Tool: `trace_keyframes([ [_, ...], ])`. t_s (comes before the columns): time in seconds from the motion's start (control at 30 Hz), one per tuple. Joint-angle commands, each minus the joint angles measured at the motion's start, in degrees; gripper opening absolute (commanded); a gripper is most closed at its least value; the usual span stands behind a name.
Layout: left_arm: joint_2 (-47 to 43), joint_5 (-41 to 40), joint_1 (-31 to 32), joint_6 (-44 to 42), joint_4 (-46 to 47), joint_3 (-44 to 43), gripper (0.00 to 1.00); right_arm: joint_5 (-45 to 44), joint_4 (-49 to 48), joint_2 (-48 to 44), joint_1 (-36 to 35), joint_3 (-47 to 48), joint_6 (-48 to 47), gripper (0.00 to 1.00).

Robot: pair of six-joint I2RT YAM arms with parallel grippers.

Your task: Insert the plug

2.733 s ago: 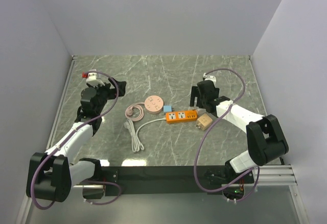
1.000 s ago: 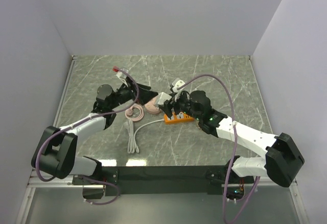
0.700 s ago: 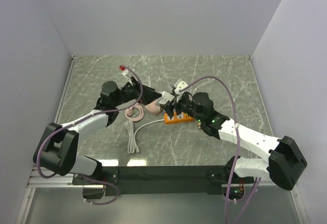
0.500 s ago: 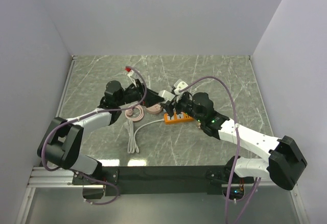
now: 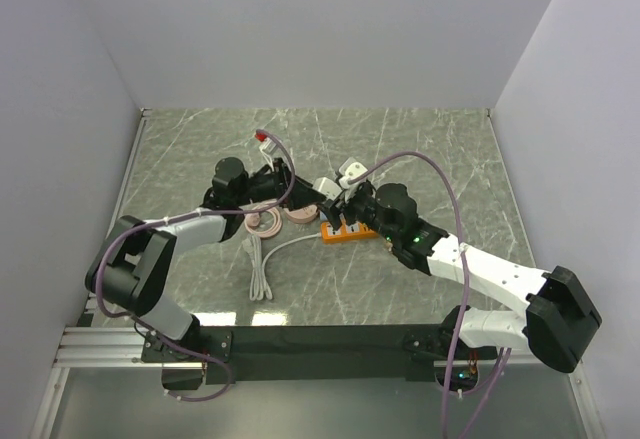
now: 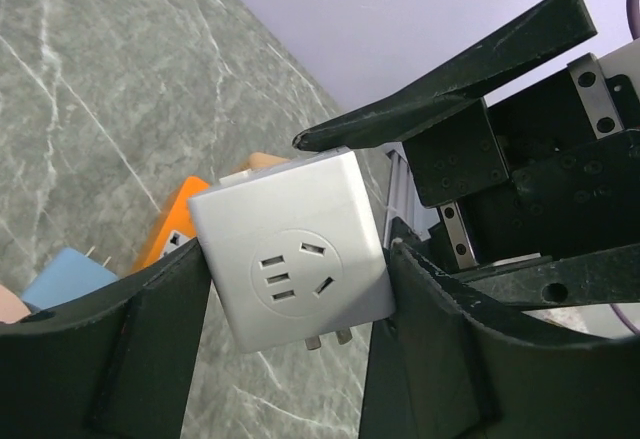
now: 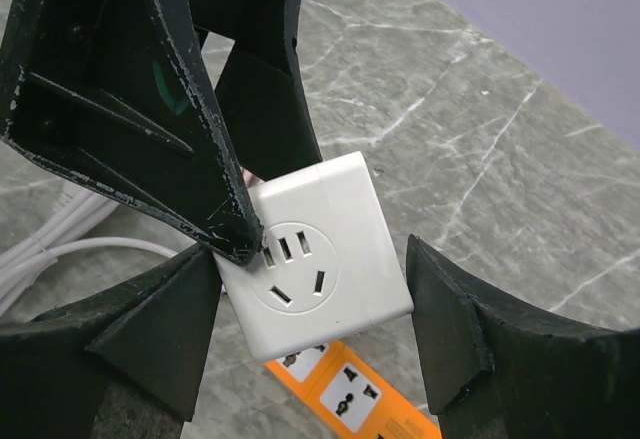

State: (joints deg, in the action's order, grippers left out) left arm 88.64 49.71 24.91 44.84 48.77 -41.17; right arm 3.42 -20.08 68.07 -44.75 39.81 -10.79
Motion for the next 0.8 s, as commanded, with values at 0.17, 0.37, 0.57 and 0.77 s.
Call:
trace_keyframes([
  [0.17, 2.8, 7.9, 1.8, 3.0, 7.6, -2.2, 0.35, -2.4, -8.2, -2.7, -0.8, -1.0, -0.8, 0.00],
  [0.37, 3.3, 6.2, 1.8, 4.7, 10.1, -1.7, 0.00, -3.3, -7.5, -1.8, -0.7, 0.5, -0.4, 0.03],
  [0.57, 2.8, -0.1, 0.9, 2.0, 7.8, -1.3, 0.00, -4.7, -5.3, -2.1, -0.7, 0.8, 0.2, 0.51],
  [0.77, -1.0, -6.5, 0.5, -4.3, 2.3, -1.5, 0.00, -3.6, -2.7, -2.5, -0.7, 0.9, 1.4, 0.89],
])
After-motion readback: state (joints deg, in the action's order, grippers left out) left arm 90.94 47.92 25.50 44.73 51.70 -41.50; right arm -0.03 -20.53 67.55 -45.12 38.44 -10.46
